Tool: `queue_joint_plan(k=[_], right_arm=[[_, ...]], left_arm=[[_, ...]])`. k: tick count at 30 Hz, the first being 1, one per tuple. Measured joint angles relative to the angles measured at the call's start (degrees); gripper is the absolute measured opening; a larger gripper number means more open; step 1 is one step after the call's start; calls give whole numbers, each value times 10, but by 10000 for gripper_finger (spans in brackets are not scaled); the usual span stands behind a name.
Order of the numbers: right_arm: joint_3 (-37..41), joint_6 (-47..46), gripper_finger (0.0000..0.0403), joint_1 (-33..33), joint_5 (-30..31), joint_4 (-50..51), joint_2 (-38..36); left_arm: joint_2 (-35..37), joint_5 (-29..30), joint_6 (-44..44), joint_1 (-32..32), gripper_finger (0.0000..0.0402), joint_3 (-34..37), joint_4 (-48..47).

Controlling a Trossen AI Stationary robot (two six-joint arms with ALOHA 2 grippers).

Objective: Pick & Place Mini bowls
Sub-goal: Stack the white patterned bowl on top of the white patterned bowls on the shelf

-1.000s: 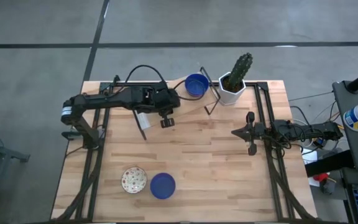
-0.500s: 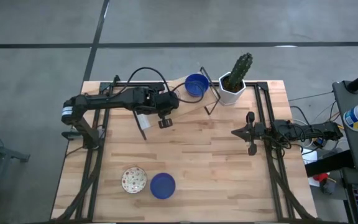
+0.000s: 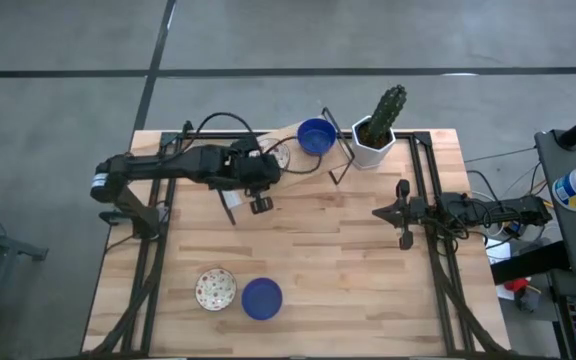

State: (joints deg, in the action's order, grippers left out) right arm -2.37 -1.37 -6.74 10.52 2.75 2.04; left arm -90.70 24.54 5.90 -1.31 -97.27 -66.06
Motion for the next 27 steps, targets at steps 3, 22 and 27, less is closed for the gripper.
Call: queue_joint_plan(k=[3,22,27], right_arm=[[0,-1,9,0,0,0,0],[0,0,9,0,0,0,0],[0,0,9,0,0,0,0]], left_arm=[[5,-14,44,38,58,0,-27],[5,-45,370,320,58,132,-22],[4,-86,441,357,58,191,15]])
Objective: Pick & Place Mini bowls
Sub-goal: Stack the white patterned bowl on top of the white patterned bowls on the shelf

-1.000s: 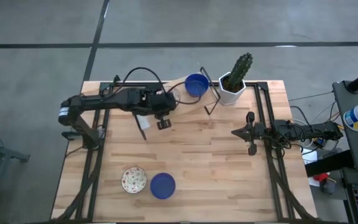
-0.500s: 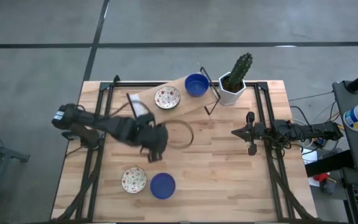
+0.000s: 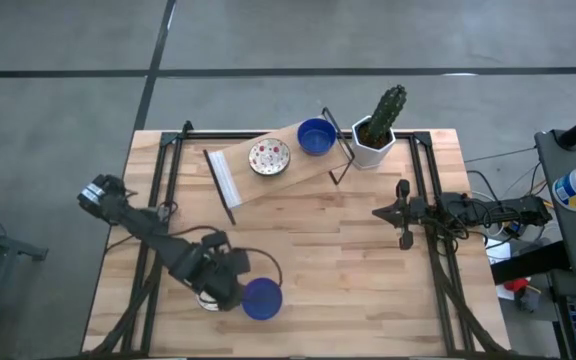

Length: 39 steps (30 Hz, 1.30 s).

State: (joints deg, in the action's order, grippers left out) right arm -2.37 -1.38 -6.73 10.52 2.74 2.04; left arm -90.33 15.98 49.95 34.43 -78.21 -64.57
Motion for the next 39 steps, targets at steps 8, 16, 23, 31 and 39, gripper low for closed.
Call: queue_joint_plan(k=[8,16,23,31,39], right_arm=[[0,0,9,0,0,0,0],[0,0,9,0,0,0,0],[0,-1,8,0,0,0,0],[0,0,9,0,0,0,0],[0,0,9,0,0,0,0]], left_arm=[[-1,-94,117,46,58,76,107],[-2,-92,192,89,58,82,162],[-23,-98,200,102,58,82,178],[-38,-106,152,100,58,82,180],[-39,-86,143,98,58,87,174]])
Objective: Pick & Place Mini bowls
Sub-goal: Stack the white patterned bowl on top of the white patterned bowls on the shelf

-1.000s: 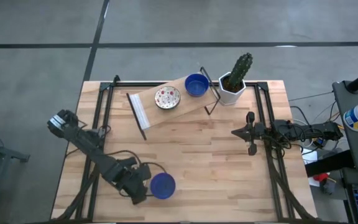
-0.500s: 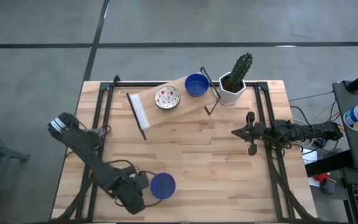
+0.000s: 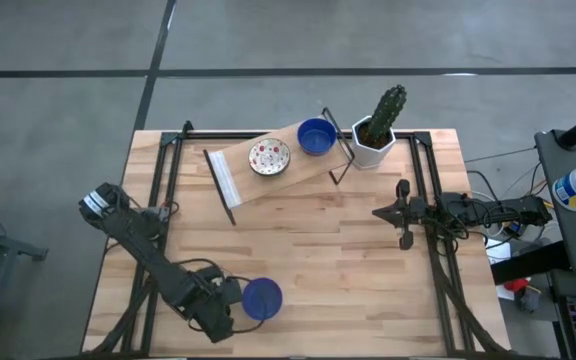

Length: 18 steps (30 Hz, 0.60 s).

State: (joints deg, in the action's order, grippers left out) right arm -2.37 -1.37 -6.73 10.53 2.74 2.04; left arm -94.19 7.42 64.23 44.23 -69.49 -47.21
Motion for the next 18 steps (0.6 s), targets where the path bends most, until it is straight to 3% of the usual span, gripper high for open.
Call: queue_joint_plan(k=[18], right_arm=[[0,0,9,0,0,0,0]], left_arm=[[-3,0,32,-3,58,33,7]])
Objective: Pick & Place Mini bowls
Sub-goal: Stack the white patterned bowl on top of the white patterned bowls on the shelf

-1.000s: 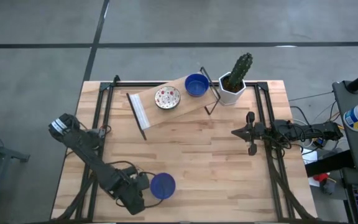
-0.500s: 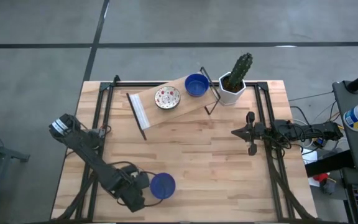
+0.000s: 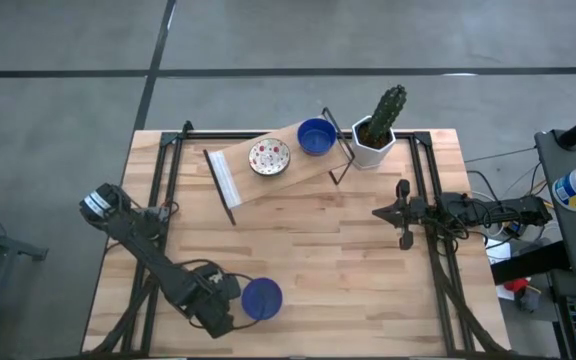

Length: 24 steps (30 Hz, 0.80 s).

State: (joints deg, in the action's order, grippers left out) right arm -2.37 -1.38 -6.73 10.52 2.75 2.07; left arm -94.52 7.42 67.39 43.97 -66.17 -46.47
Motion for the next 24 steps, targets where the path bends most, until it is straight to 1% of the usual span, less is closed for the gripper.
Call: queue_joint_plan(k=[6,10,19,24], right_arm=[[0,-1,9,0,0,0,0],[0,-1,9,0,0,0,0],[0,-1,9,0,0,0,0],[0,-1,9,0,0,0,0]], left_arm=[[0,-1,13,0,58,-5,36],[0,-14,22,0,58,-5,33],[0,-9,17,-3,58,5,31],[1,-9,16,-3,58,24,35]])
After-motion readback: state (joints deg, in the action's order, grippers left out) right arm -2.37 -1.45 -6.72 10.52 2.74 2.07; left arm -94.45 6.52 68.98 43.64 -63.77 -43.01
